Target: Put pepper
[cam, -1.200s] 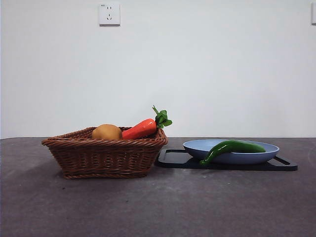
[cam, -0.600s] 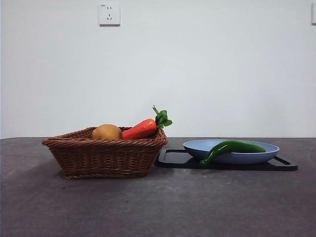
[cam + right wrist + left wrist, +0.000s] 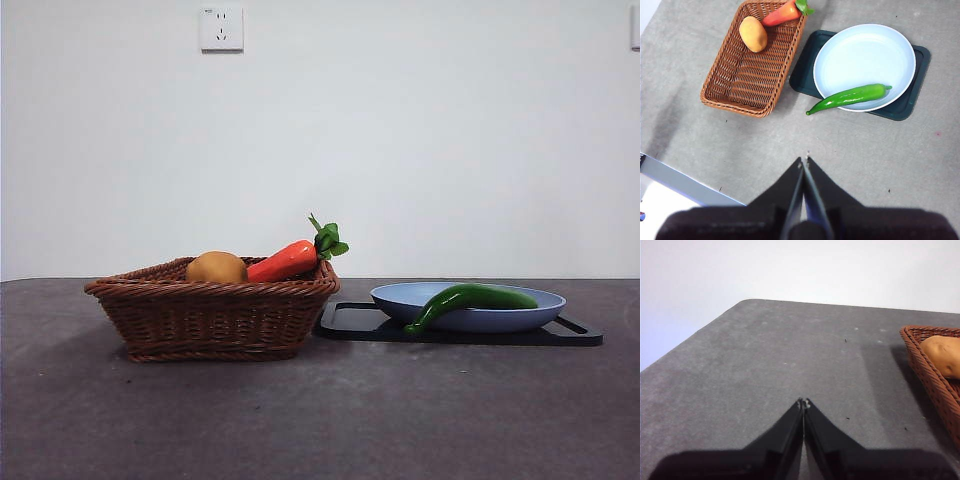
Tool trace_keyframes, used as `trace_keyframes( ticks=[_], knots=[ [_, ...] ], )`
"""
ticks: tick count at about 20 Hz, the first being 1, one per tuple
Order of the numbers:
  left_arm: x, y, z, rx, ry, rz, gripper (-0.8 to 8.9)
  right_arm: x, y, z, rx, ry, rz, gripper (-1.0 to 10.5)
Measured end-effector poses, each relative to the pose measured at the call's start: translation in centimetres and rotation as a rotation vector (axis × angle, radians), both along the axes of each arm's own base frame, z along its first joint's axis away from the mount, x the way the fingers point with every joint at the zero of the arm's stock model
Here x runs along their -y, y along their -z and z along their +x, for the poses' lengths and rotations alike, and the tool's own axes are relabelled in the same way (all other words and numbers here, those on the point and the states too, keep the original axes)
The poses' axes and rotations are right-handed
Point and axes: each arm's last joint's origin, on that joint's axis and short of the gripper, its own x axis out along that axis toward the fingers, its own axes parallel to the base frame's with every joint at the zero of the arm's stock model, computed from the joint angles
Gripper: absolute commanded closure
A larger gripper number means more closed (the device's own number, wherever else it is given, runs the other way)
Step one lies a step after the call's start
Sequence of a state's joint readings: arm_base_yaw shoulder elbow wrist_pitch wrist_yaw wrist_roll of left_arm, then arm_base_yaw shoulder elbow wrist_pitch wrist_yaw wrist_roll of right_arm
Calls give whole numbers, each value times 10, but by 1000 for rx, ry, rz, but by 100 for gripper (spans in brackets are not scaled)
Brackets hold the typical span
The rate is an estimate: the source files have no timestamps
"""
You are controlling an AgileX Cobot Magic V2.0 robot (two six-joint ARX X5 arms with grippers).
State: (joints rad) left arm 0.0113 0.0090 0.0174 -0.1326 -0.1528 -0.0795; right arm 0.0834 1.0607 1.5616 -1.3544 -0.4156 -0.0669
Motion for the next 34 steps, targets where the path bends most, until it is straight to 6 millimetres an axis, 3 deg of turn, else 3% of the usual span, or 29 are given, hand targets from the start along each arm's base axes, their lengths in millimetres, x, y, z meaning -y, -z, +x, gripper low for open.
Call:
trace_keyframes(
  ticks=[11,14,16,19,24,30,34],
  knots=[
    [0,0,0,0,0,0,805,0,0,0,17,-18,-17,935],
    [0,0,0,0,0,0,805,5,-9,-2,240,-2,-22,935],
    [0,0,0,0,0,0,805,8,-3,-13,382,16,-19,935],
    [0,0,0,0,0,0,805,14,36,-26,543,70,-26,935],
    [0,0,0,0,0,0,805,19,133,-32,716,124,-42,936],
    [0,0,0,0,0,0,805,20,204,-37,740,156,-34,936],
    [0,0,0,0,0,0,805,22,237,-38,716,250,-37,936]
  ],
)
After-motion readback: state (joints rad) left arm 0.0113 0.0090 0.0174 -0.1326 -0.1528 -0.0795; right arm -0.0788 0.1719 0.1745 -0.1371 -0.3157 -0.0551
